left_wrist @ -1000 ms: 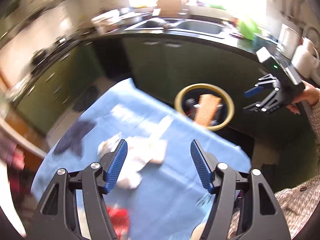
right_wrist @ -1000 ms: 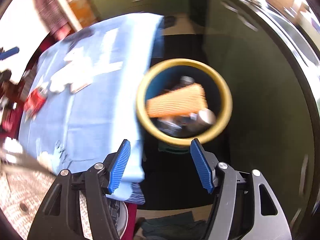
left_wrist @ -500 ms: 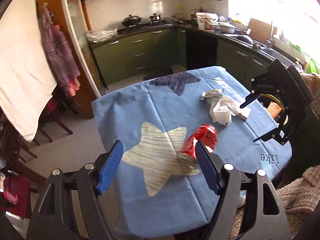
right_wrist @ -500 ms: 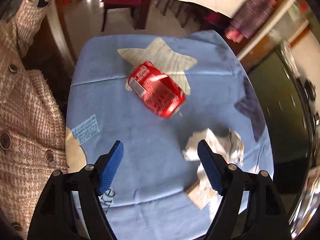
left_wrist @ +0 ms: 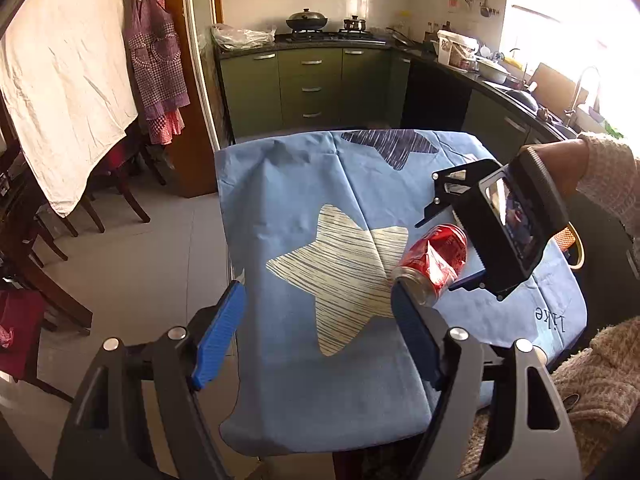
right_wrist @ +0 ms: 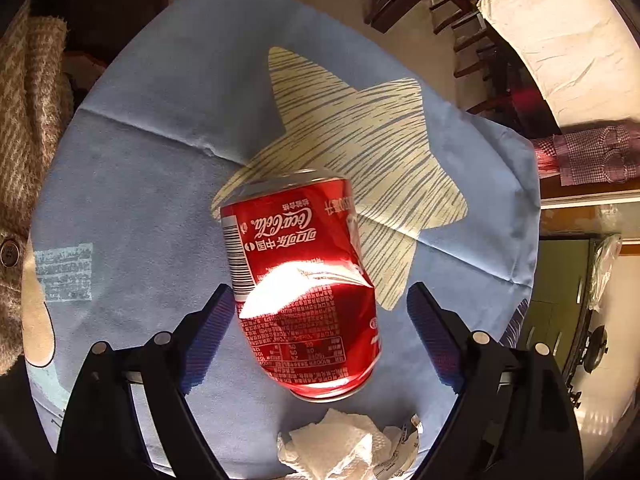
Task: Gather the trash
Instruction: 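Grasp the red Coca-Cola can with the right gripper, then carry the Coca-Cola can to the bin and open the right gripper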
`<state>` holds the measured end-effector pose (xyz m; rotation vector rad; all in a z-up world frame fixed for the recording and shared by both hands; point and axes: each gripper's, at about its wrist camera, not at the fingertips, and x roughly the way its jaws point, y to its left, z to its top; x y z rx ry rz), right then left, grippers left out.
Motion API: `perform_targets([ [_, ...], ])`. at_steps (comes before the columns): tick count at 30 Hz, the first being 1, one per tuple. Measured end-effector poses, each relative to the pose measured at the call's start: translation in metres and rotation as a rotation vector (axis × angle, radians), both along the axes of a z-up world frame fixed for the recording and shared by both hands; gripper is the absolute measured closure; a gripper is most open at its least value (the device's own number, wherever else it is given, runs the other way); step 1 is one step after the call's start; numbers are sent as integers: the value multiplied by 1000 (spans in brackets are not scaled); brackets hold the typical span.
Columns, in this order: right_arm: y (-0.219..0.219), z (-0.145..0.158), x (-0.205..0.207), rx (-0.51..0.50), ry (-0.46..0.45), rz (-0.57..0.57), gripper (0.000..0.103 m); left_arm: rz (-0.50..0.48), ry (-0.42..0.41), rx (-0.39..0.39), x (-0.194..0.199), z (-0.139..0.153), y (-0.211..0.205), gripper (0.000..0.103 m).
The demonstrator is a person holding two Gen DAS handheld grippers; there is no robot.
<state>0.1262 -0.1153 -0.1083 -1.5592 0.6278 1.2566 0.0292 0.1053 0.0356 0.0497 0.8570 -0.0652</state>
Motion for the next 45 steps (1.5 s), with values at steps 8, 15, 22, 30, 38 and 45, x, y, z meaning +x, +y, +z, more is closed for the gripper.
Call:
perform_targets([
  [8, 15, -18, 15, -74, 82, -38, 28, -11, 16, -22, 6, -9, 3, 31],
  [15, 12, -5, 50, -17, 273, -284, 29, -13, 27, -34, 8, -14, 5, 31],
  [22, -49, 33, 66, 114, 378, -462, 29, -84, 24, -33, 16, -13, -17, 29],
  [30, -232, 70, 87, 203, 275, -936, 29, -272, 31, -62, 38, -21, -80, 28],
  [38, -402, 9, 114, 68, 223, -1395, 29, -414, 53, -30, 48, -25, -144, 28],
  [45, -422, -44, 151, -113, 228, -1463, 29, -437, 82, -3, 48, -28, -163, 28],
])
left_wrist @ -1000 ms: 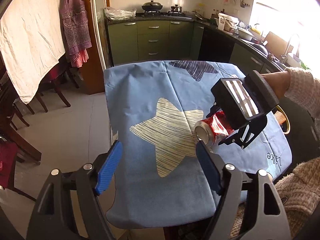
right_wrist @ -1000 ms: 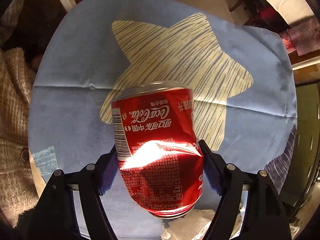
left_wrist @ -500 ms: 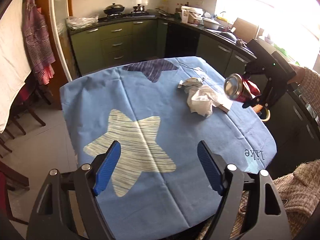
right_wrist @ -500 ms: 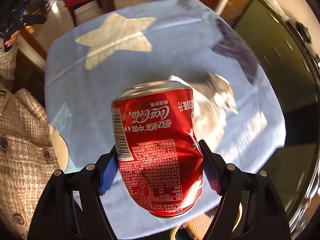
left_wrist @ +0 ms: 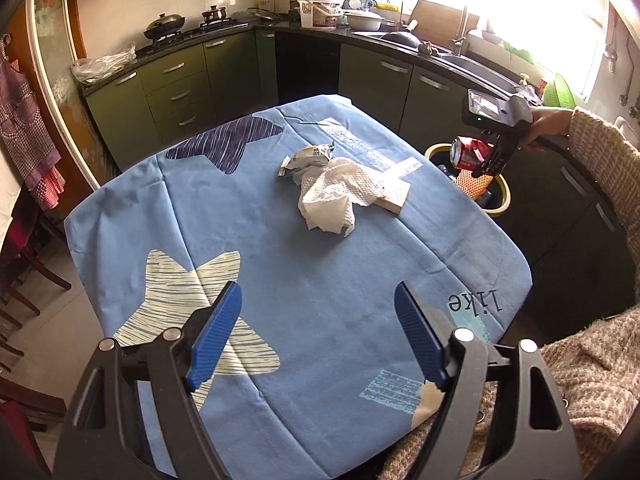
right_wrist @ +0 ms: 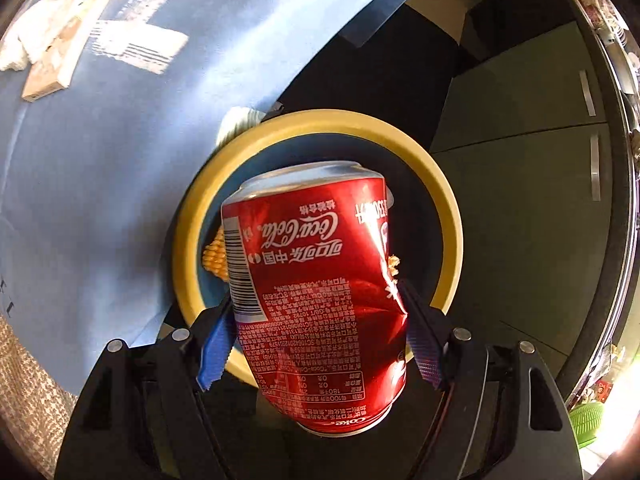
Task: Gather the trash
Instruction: 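Carry the Coca-Cola can to the bin and open the right gripper, then grasp the white tissue with the left gripper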
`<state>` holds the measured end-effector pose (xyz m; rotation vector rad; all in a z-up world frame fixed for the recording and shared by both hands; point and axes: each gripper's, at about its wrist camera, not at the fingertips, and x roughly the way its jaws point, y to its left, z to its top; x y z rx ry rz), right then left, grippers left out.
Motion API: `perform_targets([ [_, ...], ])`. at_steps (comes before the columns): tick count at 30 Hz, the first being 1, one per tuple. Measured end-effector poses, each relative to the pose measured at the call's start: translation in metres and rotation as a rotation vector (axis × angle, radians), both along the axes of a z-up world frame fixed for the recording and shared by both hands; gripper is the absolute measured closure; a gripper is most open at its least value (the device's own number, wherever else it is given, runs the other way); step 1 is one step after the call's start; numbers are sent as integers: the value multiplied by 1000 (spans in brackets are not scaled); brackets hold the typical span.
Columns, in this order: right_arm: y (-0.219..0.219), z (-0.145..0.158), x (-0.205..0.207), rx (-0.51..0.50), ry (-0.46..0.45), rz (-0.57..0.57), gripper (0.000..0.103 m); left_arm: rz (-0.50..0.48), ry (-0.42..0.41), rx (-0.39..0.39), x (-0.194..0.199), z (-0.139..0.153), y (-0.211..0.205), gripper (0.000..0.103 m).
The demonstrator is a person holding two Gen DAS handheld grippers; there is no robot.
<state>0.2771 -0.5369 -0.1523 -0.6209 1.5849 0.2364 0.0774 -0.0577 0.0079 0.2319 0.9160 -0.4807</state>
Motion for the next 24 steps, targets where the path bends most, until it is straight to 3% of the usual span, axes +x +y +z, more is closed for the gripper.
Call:
perform_targets([
  [2, 1, -11, 12, -12, 26, -28, 26, 0, 11, 5, 1, -3, -1, 28],
  [3, 1, -15, 16, -13, 25, -31, 14, -2, 15, 8, 1, -4, -2, 28],
  [5, 4, -15, 21, 14, 23, -34, 7, -8, 23, 11, 1, -6, -2, 28],
  [11, -3, 21, 8, 127, -69, -80, 7, -19, 43, 12, 7, -11, -5, 28],
  [18, -25, 79, -49, 271, -251, -119, 7, -66, 53, 34, 37, -24, -31, 28],
  [24, -27, 81, -90, 320, -299, -126, 7, -163, 84, 36, 75, -48, -71, 28],
])
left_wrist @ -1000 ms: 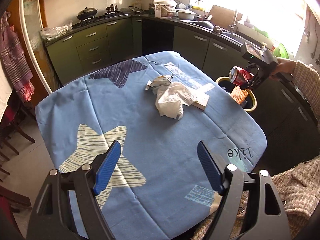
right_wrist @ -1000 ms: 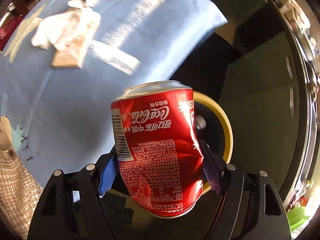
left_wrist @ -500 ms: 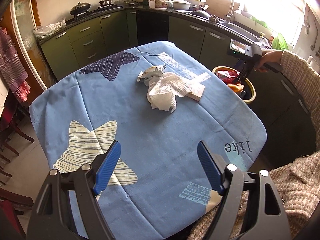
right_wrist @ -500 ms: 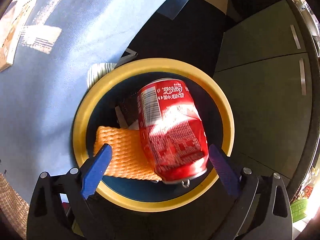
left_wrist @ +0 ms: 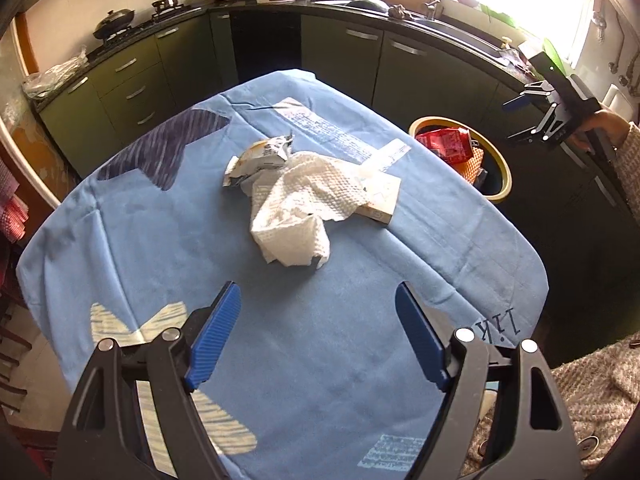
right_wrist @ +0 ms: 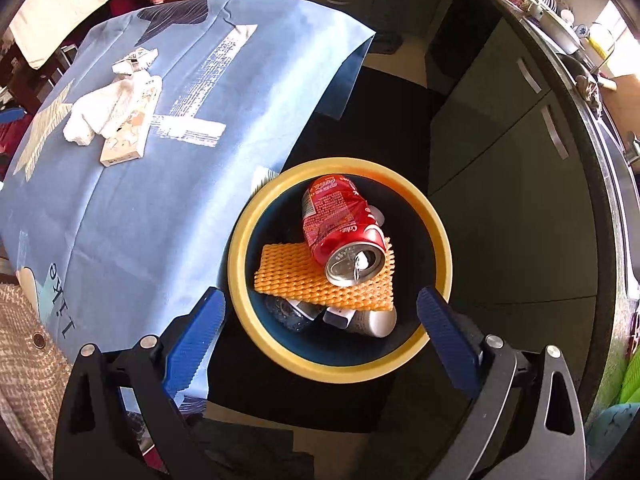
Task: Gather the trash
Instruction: 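Grasp the white tissue with the left gripper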
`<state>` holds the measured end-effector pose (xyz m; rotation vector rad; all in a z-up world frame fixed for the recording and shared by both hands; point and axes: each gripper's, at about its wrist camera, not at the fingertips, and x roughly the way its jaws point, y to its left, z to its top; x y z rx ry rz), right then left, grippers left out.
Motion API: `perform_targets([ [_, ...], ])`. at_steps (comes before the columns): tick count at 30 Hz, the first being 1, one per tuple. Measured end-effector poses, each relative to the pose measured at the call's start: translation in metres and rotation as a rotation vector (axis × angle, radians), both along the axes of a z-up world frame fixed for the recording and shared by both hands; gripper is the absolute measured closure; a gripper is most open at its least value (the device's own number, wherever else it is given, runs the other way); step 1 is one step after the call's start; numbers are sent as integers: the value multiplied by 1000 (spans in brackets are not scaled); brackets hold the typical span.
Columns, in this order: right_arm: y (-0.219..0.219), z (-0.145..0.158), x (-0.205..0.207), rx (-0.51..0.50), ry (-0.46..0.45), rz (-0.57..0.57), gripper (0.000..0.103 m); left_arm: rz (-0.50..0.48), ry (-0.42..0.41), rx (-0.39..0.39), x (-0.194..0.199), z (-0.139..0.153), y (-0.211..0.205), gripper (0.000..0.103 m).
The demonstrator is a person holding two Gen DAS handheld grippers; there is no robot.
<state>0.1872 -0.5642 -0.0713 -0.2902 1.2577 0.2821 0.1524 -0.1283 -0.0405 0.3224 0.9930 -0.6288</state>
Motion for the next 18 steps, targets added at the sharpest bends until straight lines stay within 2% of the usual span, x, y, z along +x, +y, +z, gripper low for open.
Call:
perform_targets([
  [6, -7, -15, -16, 44, 5, 5, 7, -49, 2, 67, 39, -31, -37, 27],
  [14, -16, -31, -26, 74, 21, -5, 7, 21, 42, 112, 74, -55, -41, 28],
  [15, -17, -32, -26, 79, 21, -10, 7, 26, 50, 114, 77, -58, -40, 30],
  [16, -18, -32, -26, 85, 21, -13, 7, 27, 62, 112, 79, -61, -39, 36],
  [18, -19, -32, -26, 91, 19, -16, 7, 22, 104, 100, 83, -65, -38, 78],
])
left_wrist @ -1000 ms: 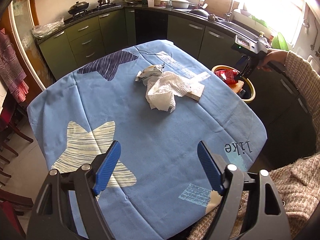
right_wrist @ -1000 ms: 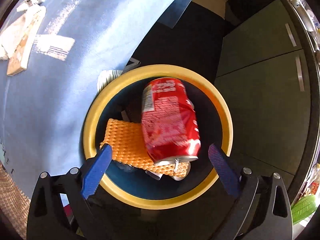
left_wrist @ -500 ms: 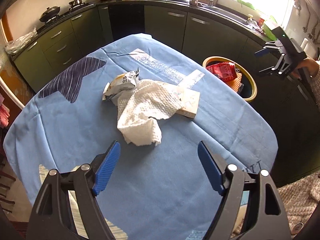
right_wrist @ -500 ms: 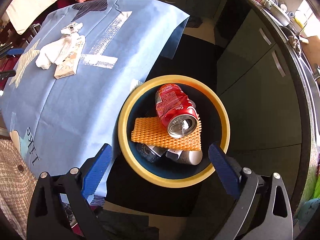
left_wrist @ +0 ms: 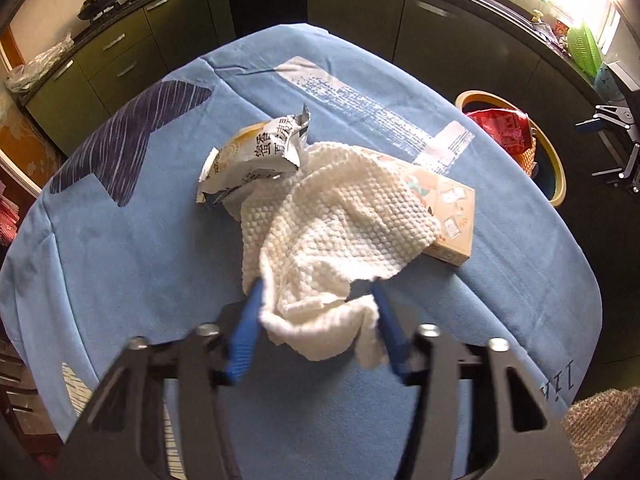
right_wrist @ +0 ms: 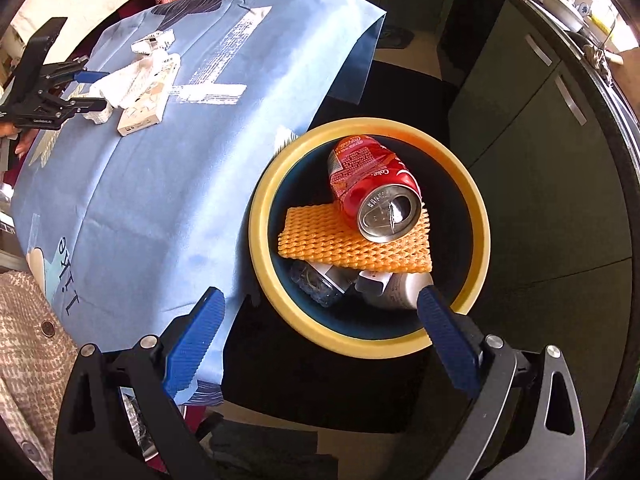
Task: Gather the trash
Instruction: 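Grasp the white tissue with the left gripper, then carry the tissue over the bin and open the left gripper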
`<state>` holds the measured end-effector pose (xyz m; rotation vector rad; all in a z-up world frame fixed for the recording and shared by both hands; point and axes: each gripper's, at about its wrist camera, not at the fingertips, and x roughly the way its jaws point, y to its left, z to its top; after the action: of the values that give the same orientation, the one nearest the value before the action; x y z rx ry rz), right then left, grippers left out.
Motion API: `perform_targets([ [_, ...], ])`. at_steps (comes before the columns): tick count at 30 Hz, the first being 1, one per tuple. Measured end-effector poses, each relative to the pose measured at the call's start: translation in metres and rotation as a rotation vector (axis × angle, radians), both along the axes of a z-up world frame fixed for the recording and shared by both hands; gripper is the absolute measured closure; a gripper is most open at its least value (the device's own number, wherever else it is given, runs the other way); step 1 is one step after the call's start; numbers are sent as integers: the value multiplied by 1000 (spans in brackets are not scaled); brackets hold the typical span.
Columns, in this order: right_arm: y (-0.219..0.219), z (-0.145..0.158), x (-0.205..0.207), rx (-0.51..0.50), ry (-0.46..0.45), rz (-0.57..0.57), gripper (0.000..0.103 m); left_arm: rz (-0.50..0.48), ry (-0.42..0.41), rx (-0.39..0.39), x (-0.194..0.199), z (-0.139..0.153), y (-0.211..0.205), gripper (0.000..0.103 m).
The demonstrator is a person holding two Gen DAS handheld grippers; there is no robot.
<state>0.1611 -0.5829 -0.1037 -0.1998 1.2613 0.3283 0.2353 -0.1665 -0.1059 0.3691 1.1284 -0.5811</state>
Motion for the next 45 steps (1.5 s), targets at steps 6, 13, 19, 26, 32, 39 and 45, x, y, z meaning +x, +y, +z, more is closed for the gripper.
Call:
perform_targets([
  [6, 2, 2, -6, 13, -6, 3, 7, -24, -21, -59, -14, 16, 5, 94],
  [13, 1, 17, -22, 70, -58, -15, 7, -83, -101, -108, -54, 70, 14, 94],
  [19, -13, 33, -42, 124, -122, -76, 7, -148, -117, -194, -79, 118, 0, 94],
  [26, -45, 46, -81, 137, -151, -208, 7, -330, -118, -232, -89, 143, -84, 94],
  [32, -70, 48, -114, 137, -160, -284, 7, -485, -116, -226, -89, 130, -189, 94],
  [39, -90, 37, -130, 160, -144, -328, 7, -552, -166, -165, -86, 85, -291, 94],
  [45, -94, 27, -134, 187, -122, -327, 7, -595, -298, -55, -88, 51, -340, 93],
])
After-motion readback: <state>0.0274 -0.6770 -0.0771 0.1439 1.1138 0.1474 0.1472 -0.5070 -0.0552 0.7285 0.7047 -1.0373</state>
